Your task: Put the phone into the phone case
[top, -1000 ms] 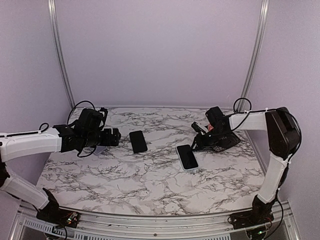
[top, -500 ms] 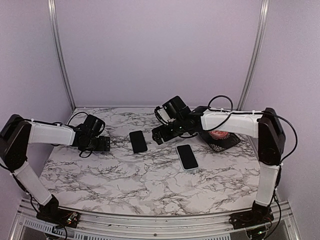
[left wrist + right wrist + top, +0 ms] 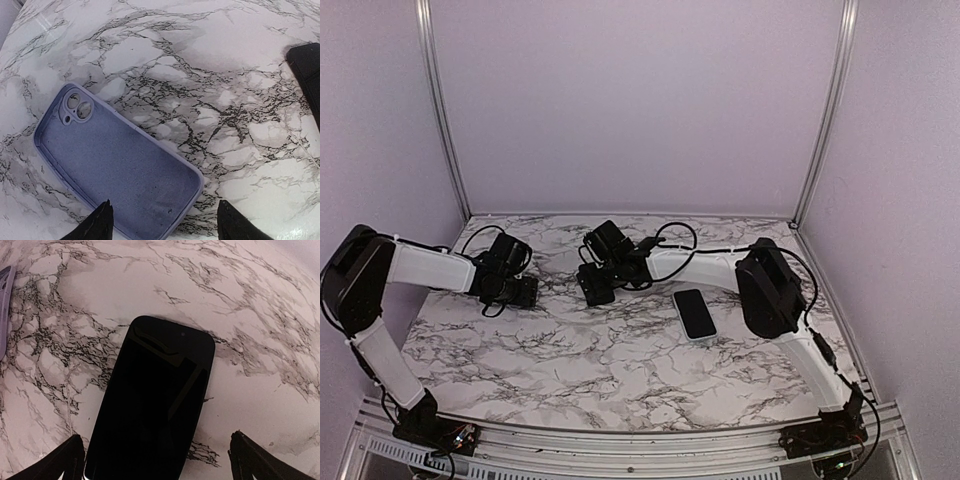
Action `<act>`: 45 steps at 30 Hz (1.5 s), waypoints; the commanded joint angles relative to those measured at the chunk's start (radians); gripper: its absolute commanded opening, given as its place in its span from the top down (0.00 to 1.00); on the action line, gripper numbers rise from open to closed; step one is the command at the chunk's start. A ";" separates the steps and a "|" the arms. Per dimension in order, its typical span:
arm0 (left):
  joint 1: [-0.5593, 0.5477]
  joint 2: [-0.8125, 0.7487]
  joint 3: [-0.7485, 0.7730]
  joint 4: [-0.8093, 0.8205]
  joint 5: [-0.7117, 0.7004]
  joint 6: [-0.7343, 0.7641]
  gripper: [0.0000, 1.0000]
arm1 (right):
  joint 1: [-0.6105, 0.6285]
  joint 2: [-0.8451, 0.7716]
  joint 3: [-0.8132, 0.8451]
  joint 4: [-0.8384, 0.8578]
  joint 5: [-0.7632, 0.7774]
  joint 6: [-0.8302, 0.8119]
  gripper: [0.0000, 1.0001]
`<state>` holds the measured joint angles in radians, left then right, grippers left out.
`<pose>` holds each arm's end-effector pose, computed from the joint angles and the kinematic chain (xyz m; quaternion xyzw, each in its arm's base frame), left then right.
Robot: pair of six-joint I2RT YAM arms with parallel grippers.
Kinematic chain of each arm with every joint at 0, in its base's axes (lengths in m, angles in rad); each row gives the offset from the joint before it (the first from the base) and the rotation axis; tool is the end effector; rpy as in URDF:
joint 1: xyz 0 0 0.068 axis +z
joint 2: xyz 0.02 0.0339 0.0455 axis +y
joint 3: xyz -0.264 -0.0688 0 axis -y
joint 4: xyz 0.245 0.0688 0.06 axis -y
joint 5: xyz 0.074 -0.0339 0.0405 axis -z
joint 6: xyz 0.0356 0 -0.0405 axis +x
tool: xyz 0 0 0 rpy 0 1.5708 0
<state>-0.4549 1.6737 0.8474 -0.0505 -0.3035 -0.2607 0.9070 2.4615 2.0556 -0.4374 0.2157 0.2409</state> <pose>0.2978 -0.1338 0.1536 0.0390 0.9302 0.0154 0.3647 0.3426 0.4257 0.1567 -0.2676 0.8906 0.1076 0.3517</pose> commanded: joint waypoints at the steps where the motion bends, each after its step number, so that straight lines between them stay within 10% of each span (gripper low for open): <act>1: 0.007 0.048 0.010 0.041 0.053 0.033 0.30 | 0.016 0.093 0.151 -0.040 0.079 0.020 0.01; 14: 0.008 0.049 -0.049 0.089 0.148 0.022 0.43 | 0.035 0.175 0.197 -0.115 0.038 0.004 0.08; 26: 0.008 -0.008 -0.120 0.139 0.273 0.059 0.72 | 0.033 -0.019 -0.085 -0.040 0.009 -0.019 0.19; 45: -0.087 -0.158 -0.308 0.242 0.429 0.054 0.87 | -0.034 -0.304 -0.528 0.060 -0.052 -0.011 0.23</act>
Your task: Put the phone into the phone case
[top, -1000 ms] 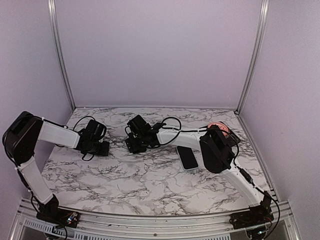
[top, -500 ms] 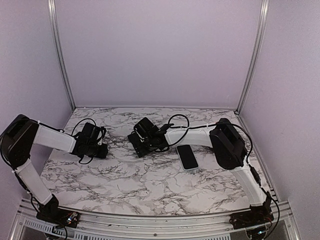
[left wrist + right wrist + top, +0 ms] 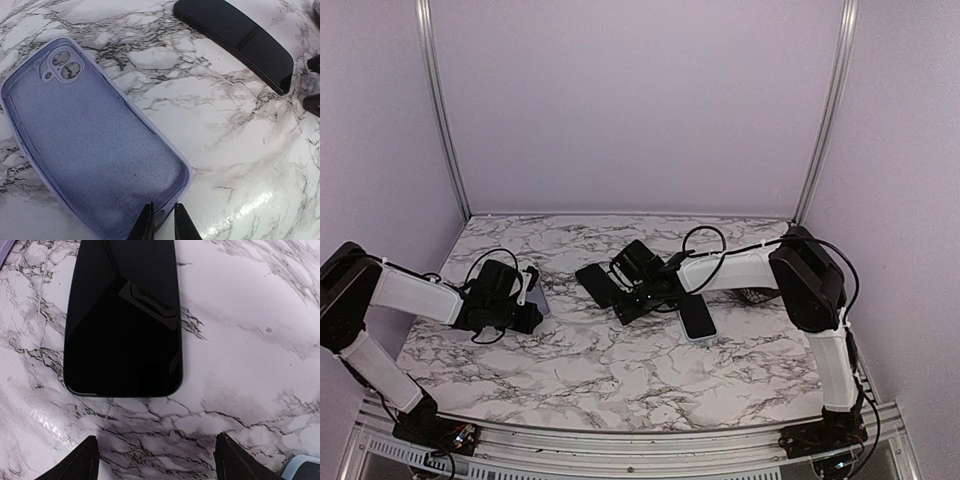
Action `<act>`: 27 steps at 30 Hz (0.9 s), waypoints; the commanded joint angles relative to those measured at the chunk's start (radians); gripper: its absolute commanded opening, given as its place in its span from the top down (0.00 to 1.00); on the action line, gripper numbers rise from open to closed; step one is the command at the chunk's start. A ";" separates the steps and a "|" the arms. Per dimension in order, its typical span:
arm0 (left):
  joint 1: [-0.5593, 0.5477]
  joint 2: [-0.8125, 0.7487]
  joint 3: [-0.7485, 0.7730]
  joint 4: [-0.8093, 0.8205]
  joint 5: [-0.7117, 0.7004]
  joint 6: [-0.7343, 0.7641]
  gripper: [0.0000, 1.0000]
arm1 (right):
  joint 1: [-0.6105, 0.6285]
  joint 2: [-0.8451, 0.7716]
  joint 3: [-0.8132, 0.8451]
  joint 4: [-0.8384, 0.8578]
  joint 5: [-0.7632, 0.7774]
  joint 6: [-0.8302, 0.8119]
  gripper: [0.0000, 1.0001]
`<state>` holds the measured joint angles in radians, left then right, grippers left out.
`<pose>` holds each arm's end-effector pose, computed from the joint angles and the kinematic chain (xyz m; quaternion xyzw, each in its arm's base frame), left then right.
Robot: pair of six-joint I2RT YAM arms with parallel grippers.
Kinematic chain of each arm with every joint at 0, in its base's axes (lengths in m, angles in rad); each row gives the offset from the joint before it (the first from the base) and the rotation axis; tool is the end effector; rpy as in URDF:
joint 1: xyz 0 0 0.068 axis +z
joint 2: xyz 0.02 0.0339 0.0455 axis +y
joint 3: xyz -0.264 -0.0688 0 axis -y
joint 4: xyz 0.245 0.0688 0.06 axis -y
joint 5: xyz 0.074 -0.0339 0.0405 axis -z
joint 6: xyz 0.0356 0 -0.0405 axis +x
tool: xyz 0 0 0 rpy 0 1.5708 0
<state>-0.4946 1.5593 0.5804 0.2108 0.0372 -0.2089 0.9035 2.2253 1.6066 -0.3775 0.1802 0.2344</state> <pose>0.2478 -0.1351 0.1315 0.1382 0.9100 -0.1506 0.3608 0.2986 0.3687 0.1382 -0.2895 0.9105 0.0793 0.2842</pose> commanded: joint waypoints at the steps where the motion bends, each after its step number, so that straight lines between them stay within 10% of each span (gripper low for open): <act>1: -0.058 -0.048 -0.045 -0.019 0.091 0.004 0.87 | -0.035 -0.082 -0.098 0.004 -0.018 -0.007 0.23; 15: -0.421 -0.009 0.030 -0.038 0.189 -0.009 0.94 | -0.100 -0.261 -0.195 -0.022 -0.073 -0.016 0.20; 27: -0.704 0.307 0.403 -0.198 0.223 0.179 0.95 | -0.151 -0.415 -0.289 -0.039 -0.002 -0.012 0.19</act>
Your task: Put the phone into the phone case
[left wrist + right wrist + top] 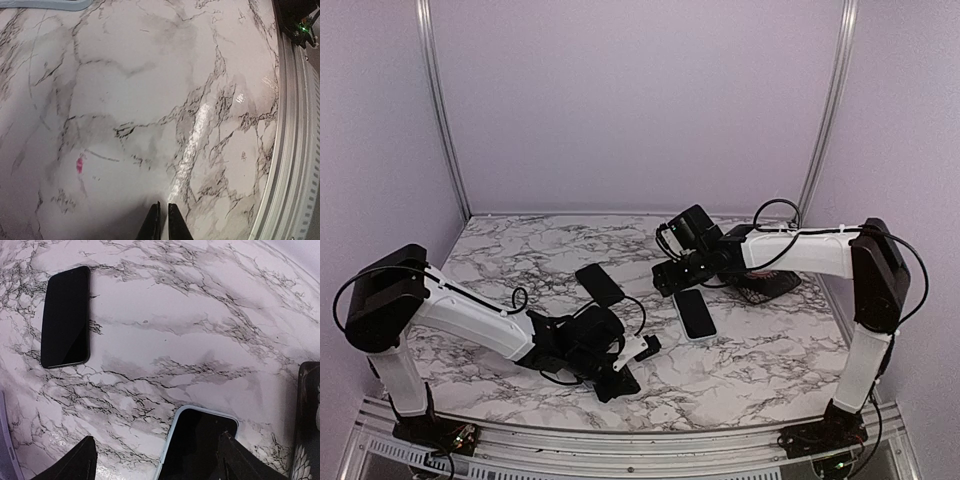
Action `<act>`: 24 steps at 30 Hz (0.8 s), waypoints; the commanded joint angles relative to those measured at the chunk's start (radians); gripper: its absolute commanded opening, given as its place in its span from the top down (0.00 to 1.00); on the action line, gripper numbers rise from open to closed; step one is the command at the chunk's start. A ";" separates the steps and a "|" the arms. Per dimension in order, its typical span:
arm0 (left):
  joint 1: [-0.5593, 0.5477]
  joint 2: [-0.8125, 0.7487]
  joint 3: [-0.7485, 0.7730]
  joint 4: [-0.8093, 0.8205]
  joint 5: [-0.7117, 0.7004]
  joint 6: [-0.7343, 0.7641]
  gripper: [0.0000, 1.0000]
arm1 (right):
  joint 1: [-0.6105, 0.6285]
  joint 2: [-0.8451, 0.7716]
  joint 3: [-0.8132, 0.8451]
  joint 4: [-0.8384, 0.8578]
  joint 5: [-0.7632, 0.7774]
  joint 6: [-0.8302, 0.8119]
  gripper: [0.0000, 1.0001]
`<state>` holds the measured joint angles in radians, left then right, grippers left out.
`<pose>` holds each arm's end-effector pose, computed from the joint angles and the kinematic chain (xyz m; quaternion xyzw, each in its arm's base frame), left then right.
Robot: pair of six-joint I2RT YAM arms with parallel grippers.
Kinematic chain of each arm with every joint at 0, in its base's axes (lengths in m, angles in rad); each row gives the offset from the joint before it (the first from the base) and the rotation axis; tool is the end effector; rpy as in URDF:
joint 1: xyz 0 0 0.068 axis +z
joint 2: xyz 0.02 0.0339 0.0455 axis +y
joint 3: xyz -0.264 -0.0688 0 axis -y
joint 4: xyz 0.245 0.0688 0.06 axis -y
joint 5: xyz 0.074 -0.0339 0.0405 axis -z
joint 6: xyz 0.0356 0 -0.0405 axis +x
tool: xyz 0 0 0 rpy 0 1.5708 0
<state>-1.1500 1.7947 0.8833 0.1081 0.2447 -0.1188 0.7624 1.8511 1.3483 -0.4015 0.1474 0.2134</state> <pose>0.1357 -0.3244 0.1359 0.4935 0.7782 -0.3114 0.2322 0.2959 0.2753 0.2159 -0.2323 0.9137 0.0915 0.3208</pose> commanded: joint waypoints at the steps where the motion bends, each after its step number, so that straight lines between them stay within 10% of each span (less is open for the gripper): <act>1: -0.059 0.083 0.121 -0.104 0.017 0.097 0.95 | -0.010 -0.050 -0.039 -0.014 0.033 0.011 0.19; 11: -0.008 -0.192 0.042 -0.149 -0.275 -0.037 0.69 | 0.046 -0.053 -0.071 0.046 -0.098 0.019 0.24; 17: 0.123 -0.357 -0.031 -0.444 -0.624 -0.249 0.68 | 0.189 0.049 0.017 0.067 -0.220 0.005 0.31; 24: 0.246 -0.500 -0.232 -0.522 -0.627 -0.469 0.68 | 0.306 0.208 0.112 0.079 -0.277 0.037 0.39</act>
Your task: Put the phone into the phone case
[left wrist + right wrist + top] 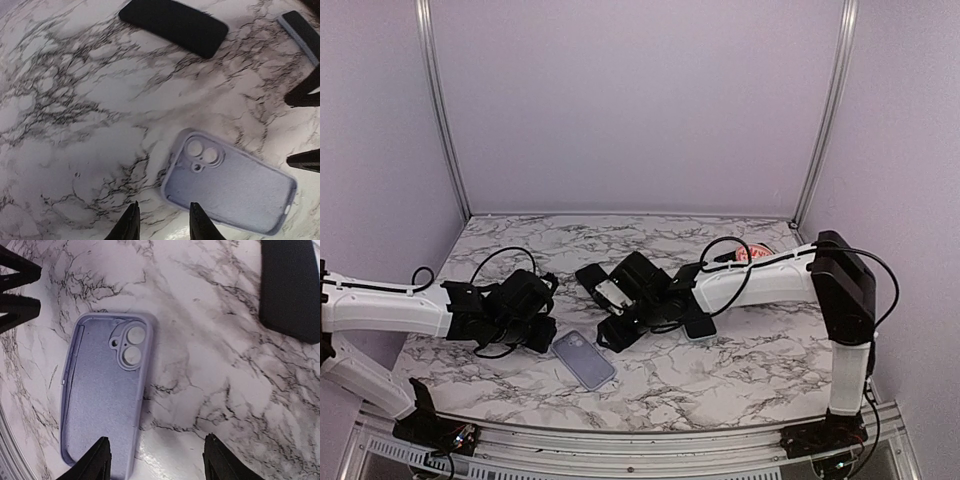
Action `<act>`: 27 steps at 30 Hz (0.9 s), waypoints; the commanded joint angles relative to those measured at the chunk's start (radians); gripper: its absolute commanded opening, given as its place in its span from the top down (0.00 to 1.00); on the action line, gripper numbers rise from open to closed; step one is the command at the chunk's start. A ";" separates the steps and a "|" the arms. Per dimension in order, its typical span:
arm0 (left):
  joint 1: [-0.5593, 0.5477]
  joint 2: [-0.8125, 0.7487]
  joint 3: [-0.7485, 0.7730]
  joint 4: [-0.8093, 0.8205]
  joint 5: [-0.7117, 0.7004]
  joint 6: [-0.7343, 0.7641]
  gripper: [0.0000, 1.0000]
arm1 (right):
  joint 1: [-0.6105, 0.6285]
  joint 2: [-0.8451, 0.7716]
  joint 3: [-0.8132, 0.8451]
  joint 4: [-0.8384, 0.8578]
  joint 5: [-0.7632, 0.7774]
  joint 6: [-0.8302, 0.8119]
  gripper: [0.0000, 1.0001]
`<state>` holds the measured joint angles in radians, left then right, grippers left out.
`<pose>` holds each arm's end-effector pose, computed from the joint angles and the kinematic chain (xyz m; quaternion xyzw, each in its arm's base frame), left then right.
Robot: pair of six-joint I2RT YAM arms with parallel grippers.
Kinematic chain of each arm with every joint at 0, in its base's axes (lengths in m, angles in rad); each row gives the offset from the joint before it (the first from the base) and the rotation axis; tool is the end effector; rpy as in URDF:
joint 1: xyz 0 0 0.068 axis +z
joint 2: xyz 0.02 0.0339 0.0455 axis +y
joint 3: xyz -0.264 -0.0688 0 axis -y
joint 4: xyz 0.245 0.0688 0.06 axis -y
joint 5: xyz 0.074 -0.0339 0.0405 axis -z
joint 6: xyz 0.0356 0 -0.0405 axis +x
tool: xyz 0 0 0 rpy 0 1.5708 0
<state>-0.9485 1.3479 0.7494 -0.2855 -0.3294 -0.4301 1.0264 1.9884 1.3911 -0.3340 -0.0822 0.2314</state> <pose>0.1645 -0.2095 0.1992 0.1847 0.9120 -0.0921 0.3545 0.2195 0.3683 0.1788 -0.3791 0.8696 0.2163 0.2310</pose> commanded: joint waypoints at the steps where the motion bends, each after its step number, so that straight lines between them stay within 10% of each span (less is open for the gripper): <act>1: 0.050 -0.056 -0.117 -0.126 -0.039 -0.168 0.68 | 0.052 0.094 0.090 -0.001 -0.039 0.021 0.40; 6: 0.051 0.011 -0.150 -0.071 0.007 -0.158 0.68 | 0.072 0.176 0.158 -0.042 0.034 0.029 0.52; 12: 0.051 0.122 -0.114 0.012 0.096 -0.124 0.70 | 0.078 0.159 0.154 -0.085 0.143 0.061 1.00; 27: 0.053 0.177 0.018 0.041 0.091 -0.033 0.70 | -0.058 -0.174 -0.254 -0.054 0.236 0.144 0.99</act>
<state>-0.8993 1.4872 0.7326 -0.2619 -0.2428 -0.5030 1.0084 1.8408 1.1751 -0.4141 0.1753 0.3679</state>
